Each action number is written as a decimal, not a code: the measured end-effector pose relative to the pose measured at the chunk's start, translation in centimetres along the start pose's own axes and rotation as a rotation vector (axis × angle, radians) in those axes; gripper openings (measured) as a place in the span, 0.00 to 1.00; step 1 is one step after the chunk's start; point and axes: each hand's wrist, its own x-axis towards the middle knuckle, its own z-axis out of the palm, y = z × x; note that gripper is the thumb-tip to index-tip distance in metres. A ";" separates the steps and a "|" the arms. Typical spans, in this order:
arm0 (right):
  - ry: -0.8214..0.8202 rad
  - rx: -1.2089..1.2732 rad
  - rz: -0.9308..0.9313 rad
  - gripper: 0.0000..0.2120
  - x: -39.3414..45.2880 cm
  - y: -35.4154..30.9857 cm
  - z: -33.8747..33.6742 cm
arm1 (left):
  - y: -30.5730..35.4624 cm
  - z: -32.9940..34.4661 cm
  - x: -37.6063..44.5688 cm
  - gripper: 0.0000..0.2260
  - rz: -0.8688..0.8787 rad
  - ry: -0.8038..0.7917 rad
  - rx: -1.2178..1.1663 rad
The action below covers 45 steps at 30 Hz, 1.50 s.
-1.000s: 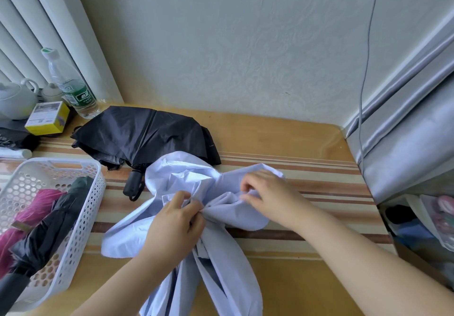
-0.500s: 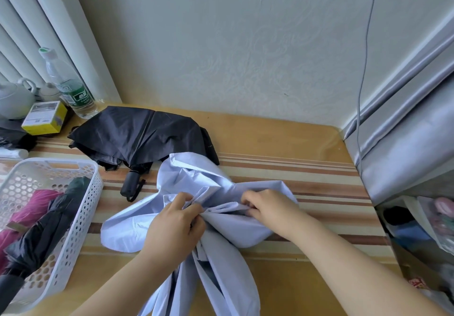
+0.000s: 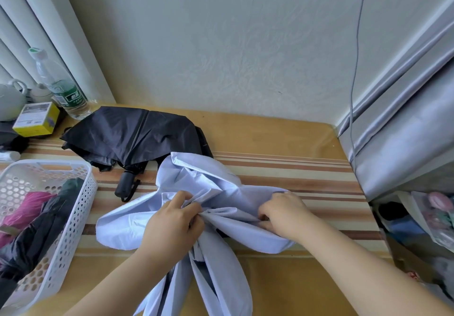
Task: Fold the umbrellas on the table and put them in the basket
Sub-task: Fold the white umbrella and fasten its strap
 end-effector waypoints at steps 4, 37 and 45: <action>-0.077 -0.050 0.105 0.16 0.1 -0.5 -0.9 | 0.8 0.5 0.0 0.11 0.041 -0.001 -0.002; 0.349 0.843 -0.358 0.14 -1.5 -5.0 -2.5 | -0.4 0.5 0.7 0.07 0.124 0.110 -0.020; -0.223 1.243 0.550 0.29 -2.5 2.2 1.0 | -0.6 0.6 0.7 0.10 0.116 0.133 -0.022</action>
